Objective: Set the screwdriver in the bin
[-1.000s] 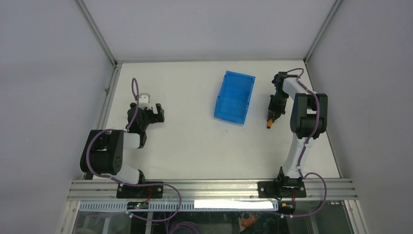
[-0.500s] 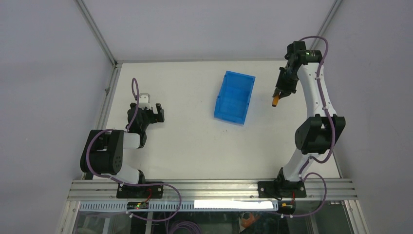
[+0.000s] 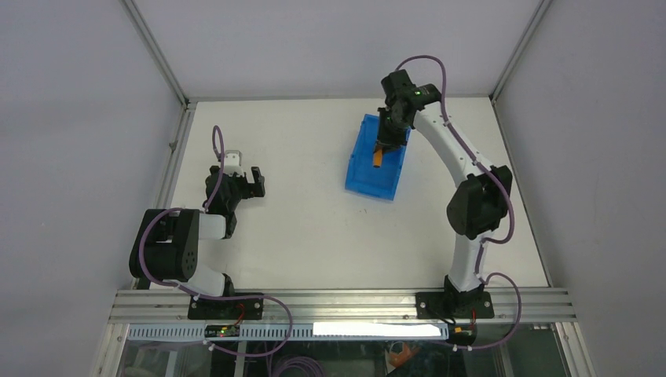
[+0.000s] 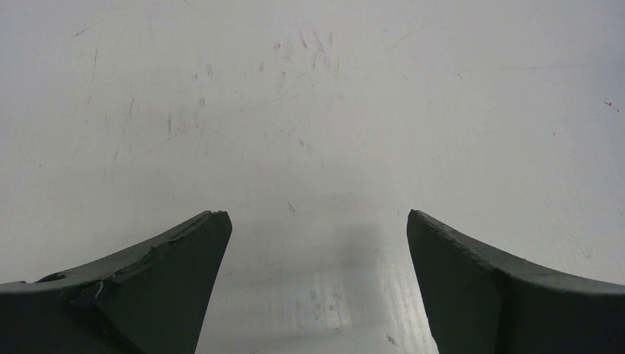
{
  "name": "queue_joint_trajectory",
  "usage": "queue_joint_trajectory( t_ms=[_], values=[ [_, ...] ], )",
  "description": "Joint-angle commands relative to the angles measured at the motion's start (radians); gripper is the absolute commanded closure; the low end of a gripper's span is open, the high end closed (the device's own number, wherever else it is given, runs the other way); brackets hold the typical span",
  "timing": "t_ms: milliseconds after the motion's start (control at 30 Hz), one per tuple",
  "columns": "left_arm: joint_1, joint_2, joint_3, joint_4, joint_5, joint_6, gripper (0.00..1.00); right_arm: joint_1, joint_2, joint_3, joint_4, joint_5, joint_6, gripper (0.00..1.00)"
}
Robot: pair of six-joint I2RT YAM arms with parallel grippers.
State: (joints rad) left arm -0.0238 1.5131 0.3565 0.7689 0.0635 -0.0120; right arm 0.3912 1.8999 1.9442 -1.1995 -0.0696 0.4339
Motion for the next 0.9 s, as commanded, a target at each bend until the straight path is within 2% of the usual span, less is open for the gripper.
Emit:
queue_joint_trajectory(
  t_ms=[0,133,300,467,533,600,700,867],
  values=[
    [0.01,-0.007,0.019,0.05,0.028,-0.008,0.01,0.036,0.079,0.042,0.145,0.098,0.078,1.0],
    [0.01,-0.007,0.019,0.05,0.027,-0.008,0.01,0.065,0.175,0.014,0.211,0.153,0.099,1.0],
    [0.01,-0.008,0.019,0.05,0.027,-0.008,0.01,0.078,0.254,-0.011,0.211,0.211,0.11,1.0],
    [0.01,-0.007,0.019,0.05,0.026,-0.008,0.01,0.077,0.228,-0.104,0.287,0.262,0.131,0.84],
    [0.01,-0.007,0.019,0.05,0.026,-0.008,0.01,0.078,0.227,-0.108,0.288,0.261,0.133,0.7],
    [0.01,-0.007,0.019,0.05,0.027,-0.008,0.01,0.078,0.221,-0.101,0.284,0.256,0.134,0.61],
    [0.01,-0.008,0.019,0.05,0.027,-0.008,0.01,0.08,0.192,-0.094,0.279,0.278,0.131,0.57],
    [0.01,-0.007,0.019,0.05,0.027,-0.008,0.01,0.08,0.088,-0.07,0.258,0.324,0.111,0.56]
  ],
)
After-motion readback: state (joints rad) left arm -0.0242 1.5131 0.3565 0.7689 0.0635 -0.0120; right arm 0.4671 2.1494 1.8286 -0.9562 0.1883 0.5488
